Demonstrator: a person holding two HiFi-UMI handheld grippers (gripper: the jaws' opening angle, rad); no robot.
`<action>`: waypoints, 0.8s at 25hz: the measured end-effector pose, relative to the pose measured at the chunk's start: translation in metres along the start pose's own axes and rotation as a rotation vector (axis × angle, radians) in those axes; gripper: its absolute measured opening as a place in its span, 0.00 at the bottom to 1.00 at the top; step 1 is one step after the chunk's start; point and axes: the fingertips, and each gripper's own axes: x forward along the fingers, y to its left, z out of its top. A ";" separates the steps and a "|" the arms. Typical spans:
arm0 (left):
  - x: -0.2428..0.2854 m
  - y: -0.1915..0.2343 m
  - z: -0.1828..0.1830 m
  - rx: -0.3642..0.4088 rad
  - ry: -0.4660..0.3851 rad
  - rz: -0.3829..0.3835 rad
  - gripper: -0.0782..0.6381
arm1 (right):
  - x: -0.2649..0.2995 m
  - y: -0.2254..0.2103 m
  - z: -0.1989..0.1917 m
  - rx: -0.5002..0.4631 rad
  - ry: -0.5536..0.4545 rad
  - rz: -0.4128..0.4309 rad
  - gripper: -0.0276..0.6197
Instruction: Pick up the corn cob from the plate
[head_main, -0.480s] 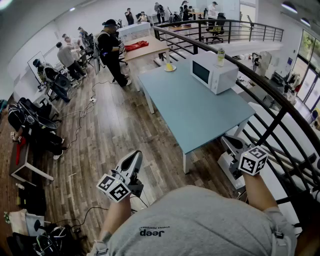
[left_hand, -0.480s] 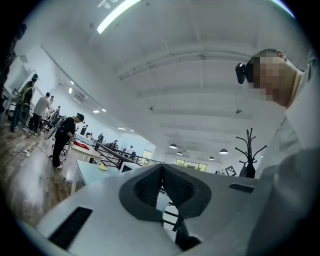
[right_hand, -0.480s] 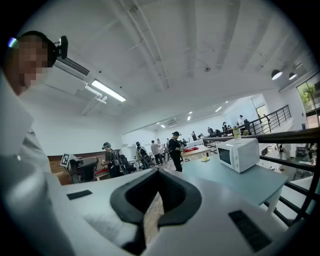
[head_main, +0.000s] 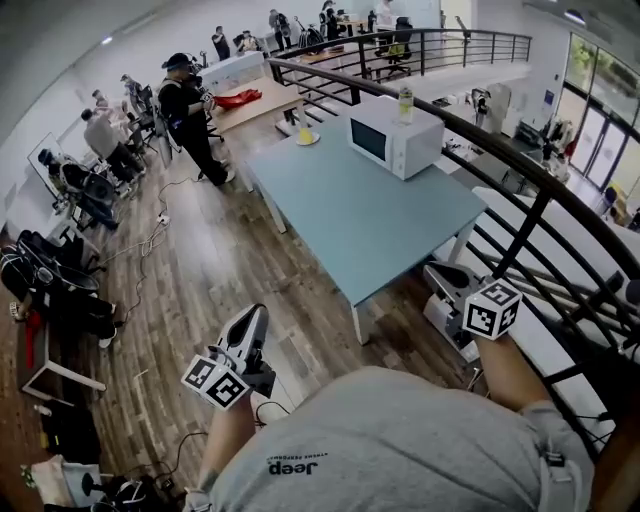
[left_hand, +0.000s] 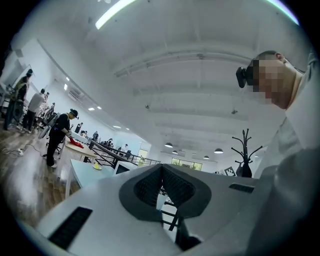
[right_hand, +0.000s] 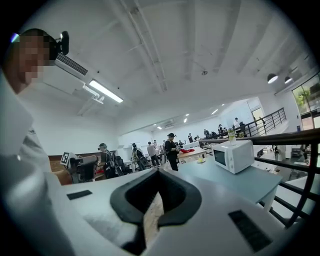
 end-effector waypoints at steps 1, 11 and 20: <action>0.002 -0.001 -0.001 0.000 0.003 -0.005 0.13 | -0.001 -0.001 0.000 -0.001 0.000 -0.003 0.05; 0.031 -0.028 -0.011 0.003 0.011 -0.025 0.13 | -0.029 -0.018 0.005 0.020 0.003 0.003 0.06; 0.067 -0.070 -0.036 -0.011 0.037 -0.008 0.13 | -0.057 -0.044 -0.001 -0.017 0.010 0.056 0.06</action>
